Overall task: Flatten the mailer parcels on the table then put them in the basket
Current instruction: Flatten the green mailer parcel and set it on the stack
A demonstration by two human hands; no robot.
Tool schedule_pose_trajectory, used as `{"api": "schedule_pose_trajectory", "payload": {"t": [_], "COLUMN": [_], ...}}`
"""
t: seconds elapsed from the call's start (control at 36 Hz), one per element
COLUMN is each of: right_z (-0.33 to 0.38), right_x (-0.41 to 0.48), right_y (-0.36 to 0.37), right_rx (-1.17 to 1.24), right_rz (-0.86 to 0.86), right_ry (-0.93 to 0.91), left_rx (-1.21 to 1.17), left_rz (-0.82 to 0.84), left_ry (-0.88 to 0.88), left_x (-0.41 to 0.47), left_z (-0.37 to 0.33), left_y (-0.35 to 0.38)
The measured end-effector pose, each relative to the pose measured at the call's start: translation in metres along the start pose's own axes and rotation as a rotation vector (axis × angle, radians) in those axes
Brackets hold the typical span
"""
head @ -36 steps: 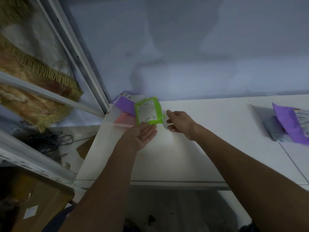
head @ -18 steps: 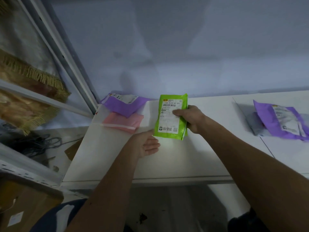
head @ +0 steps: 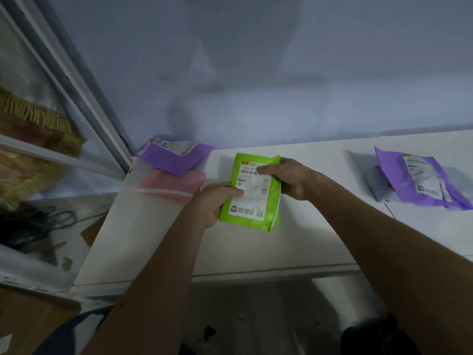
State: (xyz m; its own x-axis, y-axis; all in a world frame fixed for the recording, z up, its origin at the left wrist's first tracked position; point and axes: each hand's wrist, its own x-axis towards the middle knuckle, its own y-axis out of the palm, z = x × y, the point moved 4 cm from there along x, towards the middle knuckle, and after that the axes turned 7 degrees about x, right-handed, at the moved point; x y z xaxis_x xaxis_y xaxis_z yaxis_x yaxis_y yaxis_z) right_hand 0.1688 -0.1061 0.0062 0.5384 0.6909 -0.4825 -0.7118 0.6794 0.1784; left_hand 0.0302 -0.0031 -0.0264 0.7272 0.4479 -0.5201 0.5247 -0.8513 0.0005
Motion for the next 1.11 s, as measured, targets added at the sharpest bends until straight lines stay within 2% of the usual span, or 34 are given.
{"api": "schedule_pose_trajectory", "payload": {"t": [0.08, 0.14, 0.22, 0.28, 0.36, 0.47, 0.53, 0.72, 0.81, 0.86, 1.0, 1.06, 1.11], "right_z": [-0.003, -0.007, -0.017, -0.025, -0.034, -0.041, -0.043, -0.036, -0.026, -0.022, -0.034, -0.045, -0.051], "right_x": [-0.001, -0.002, -0.003, -0.004, -0.010, -0.014, -0.015, -0.022, -0.020, -0.016, -0.007, -0.009, -0.014], "right_y": [-0.010, -0.016, -0.022, -0.026, -0.026, -0.030, -0.032, -0.056, -0.059, -0.052, -0.009, 0.010, 0.022], "right_rx": [-0.049, -0.125, -0.141, -0.117, -0.122, -0.154, -0.205, -0.692, -1.094, -1.171, -1.243, -1.318, -1.312], "right_rz": [-0.035, -0.041, -0.029, -0.056, -0.077, -0.109, -0.134, -0.262, -0.397, -0.425, -0.199, -0.074, -0.044], "right_ry": [0.025, 0.068, 0.123, 0.146, 0.181, 0.202, 0.217, 0.191, 0.056, -0.108, -0.589, -0.760, -0.888], "left_rx": [-0.011, 0.025, 0.209, 0.319, 0.481, 0.880, 0.971, 1.276, 1.368, 1.409, 1.421, 1.453, 1.468], "left_rz": [-0.046, -0.201, -0.453, -0.530, -0.523, -0.470, -0.431, -0.306, -0.328, -0.373, -0.399, -0.358, -0.328], "left_ry": [0.007, 0.036, 0.109, 0.164, 0.226, 0.297, 0.322, 0.472, 0.471, 0.485, 0.529, 0.634, 0.726], "left_x": [0.001, 0.002, 0.004, 0.002, 0.000, 0.006, 0.011, 0.011, 0.017, 0.017, 0.018, 0.020, 0.024], "left_z": [0.000, 0.000, 0.001, 0.003, 0.004, 0.005, 0.010, 0.018, 0.026, 0.029, 0.034, 0.038, 0.043], "left_y": [-0.009, -0.021, -0.040, -0.042, -0.030, -0.010, -0.004, 0.039, 0.053, 0.059, 0.065, 0.065, 0.061]}}
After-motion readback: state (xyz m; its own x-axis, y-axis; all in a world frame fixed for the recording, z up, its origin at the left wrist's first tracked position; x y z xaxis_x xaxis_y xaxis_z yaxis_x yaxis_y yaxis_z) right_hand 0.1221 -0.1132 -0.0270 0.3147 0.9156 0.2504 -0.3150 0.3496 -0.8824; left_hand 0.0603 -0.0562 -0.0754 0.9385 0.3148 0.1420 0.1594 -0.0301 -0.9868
